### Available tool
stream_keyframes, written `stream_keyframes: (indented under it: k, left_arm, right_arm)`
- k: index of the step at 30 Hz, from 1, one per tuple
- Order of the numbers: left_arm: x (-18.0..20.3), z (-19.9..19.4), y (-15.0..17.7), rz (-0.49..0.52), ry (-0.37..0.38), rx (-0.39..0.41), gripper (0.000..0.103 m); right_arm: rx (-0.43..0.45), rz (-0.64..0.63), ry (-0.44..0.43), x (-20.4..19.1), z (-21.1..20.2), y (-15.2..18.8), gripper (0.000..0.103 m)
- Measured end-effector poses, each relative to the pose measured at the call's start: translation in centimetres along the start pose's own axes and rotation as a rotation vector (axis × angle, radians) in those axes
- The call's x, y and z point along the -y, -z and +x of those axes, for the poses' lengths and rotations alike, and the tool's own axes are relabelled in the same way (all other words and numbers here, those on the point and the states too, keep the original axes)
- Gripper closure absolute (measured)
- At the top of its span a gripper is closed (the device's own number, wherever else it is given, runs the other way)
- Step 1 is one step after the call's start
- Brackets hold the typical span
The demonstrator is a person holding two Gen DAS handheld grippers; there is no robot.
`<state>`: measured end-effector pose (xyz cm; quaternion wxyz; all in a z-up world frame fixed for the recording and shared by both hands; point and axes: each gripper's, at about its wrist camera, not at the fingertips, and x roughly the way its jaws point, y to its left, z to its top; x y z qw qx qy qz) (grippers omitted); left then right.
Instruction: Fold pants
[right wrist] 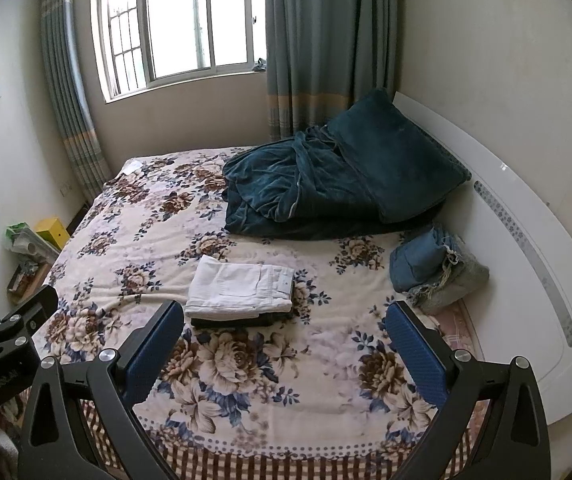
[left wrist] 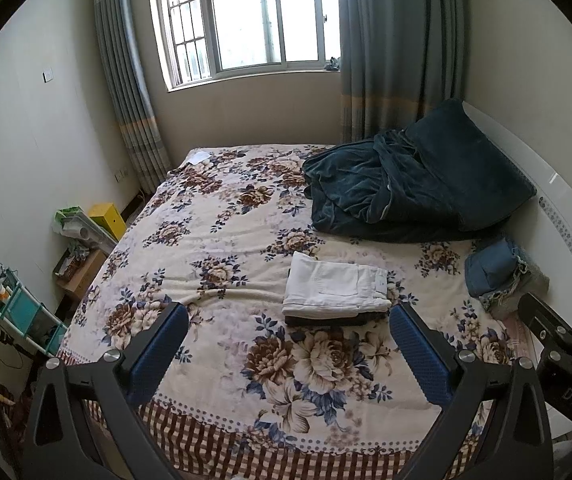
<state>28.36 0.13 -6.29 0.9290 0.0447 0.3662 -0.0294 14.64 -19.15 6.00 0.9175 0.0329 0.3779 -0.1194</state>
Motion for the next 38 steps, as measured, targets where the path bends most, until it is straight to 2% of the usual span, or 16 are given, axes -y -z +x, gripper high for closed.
stream_keyframes:
  k: [38]
  left_arm:
    - [0.0, -2.0, -0.1, -0.006, -0.012, 0.023, 0.000]
  right_arm:
    - [0.003, 0.013, 0.003, -0.5, -0.5, 0.1, 0.000]
